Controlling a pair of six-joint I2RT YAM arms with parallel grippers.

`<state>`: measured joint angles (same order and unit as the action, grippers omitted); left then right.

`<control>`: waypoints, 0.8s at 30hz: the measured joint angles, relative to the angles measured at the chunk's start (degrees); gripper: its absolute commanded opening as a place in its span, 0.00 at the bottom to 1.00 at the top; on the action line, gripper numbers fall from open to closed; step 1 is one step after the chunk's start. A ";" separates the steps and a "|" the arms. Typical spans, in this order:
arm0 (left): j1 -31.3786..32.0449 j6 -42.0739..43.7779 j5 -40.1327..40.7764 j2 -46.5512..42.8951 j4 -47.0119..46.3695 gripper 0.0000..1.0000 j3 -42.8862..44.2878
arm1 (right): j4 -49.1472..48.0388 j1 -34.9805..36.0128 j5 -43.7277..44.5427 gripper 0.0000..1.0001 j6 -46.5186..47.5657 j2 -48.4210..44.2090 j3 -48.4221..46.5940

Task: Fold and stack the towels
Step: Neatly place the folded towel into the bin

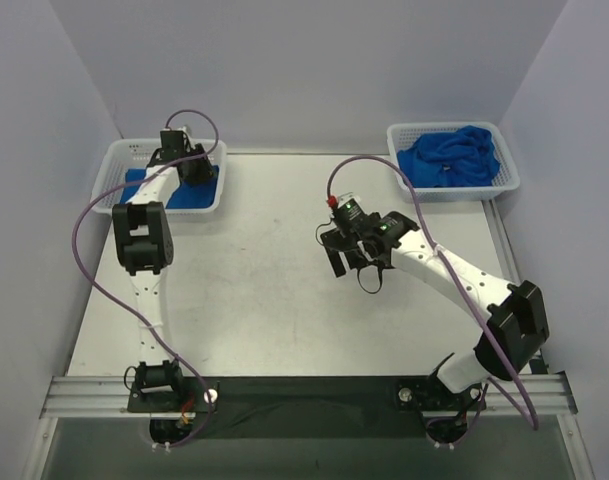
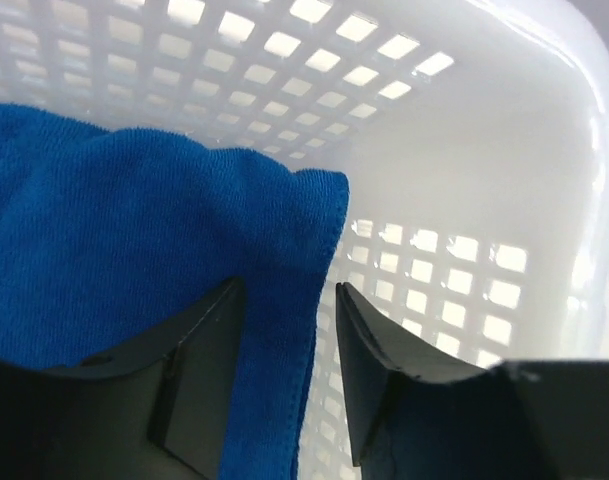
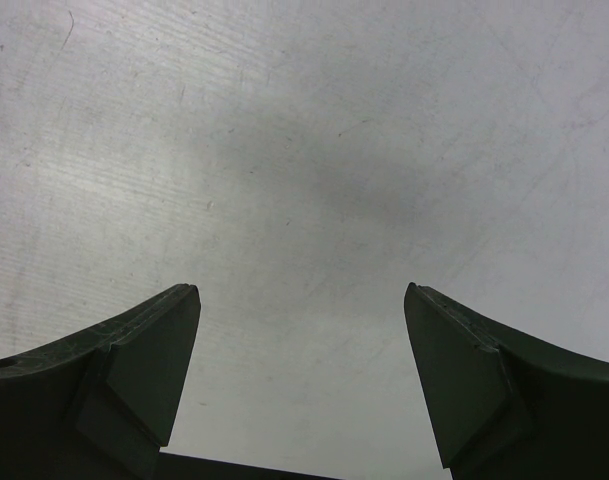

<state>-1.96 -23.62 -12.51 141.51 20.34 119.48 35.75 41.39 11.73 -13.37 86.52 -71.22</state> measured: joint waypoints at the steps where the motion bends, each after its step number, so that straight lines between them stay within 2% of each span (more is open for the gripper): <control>1: 0.00 -0.04 0.13 -0.61 0.17 0.57 -0.52 | 0.00 -0.22 0.07 0.86 0.13 -0.39 -0.02; 5: 0.00 0.20 0.83 -5.86 1.62 0.62 -3.34 | 0.13 -2.82 0.46 0.86 0.90 -2.27 -1.46; 9: -0.07 0.90 1.77 -15.17 3.30 0.66 -6.45 | 0.17 -8.50 0.90 0.87 1.75 -4.31 -5.88; 11: -0.15 1.64 2.08 -20.85 3.89 0.69 -7.69 | 0.09 -12.59 1.36 0.92 1.75 -5.49 -8.37; 13: -0.42 2.75 2.19 -27.74 4.55 0.70 -9.62 | -0.04 -17.53 1.62 1.00 1.01 -6.47 -10.64; 19: -4.66 4.98 -1.42 -47.36 6.03 0.77 -18.69 | -0.63 -37.00 0.35 1.00 -6.27 -6.29 -15.28; 20: -6.19 5.01 -2.12 -50.51 6.49 0.79 -20.61 | -0.74 -39.74 0.13 1.00 -7.48 -5.75 -15.82; 21: -7.74 5.03 -2.69 -53.31 6.95 0.92 -22.62 | -0.68 -42.49 -0.42 1.00 -8.48 -4.87 -16.70; 24: -10.71 5.49 -2.86 -60.08 10.14 0.95 -27.45 | -1.27 -48.02 -1.84 0.96 -10.64 -0.72 -20.26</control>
<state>-12.67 -18.13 -15.38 81.43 30.48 92.03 34.48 -6.63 9.89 -24.01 85.80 -91.48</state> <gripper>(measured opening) 0.931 0.986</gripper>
